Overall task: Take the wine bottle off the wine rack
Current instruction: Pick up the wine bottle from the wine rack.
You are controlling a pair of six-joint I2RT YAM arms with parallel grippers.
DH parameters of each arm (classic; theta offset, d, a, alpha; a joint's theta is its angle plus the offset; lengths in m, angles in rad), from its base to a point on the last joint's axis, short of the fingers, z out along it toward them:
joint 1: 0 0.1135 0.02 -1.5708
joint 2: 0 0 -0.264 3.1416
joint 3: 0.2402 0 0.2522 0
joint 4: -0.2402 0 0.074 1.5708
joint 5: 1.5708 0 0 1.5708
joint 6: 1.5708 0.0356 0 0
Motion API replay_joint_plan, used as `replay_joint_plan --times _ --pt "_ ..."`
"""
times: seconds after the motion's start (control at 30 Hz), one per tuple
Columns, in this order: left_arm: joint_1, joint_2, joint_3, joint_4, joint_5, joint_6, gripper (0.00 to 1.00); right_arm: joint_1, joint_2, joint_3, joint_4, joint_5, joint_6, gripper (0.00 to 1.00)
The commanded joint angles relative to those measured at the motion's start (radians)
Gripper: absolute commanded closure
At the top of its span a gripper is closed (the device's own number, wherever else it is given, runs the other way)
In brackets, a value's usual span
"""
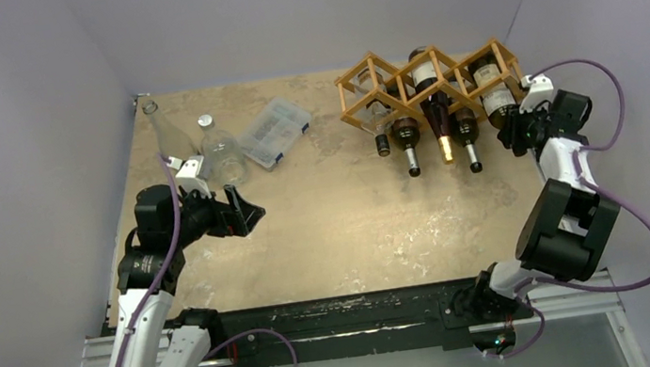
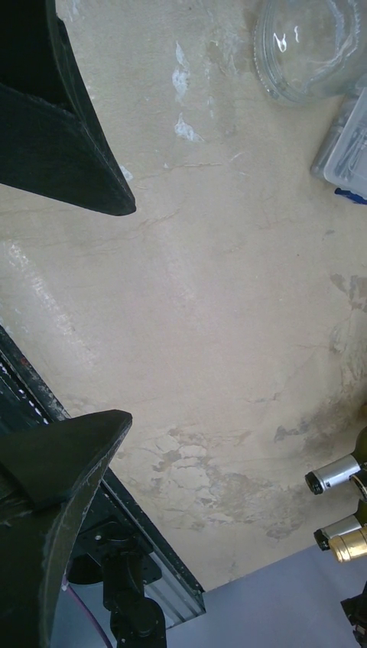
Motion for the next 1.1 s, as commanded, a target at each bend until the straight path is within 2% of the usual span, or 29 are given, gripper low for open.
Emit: replay_joint_plan --times 0.0,0.43,1.07 --pt "0.008 -0.013 0.014 0.024 0.017 0.017 0.00 -0.008 -0.072 -0.017 0.110 -0.070 -0.015 1.00" --pt "0.007 -0.024 0.012 0.029 0.025 0.018 0.00 -0.029 -0.103 -0.066 0.145 -0.109 0.004 1.00" --pt "0.007 -0.038 0.009 0.029 0.024 0.019 0.00 -0.077 -0.157 -0.103 0.101 -0.181 -0.031 1.00"
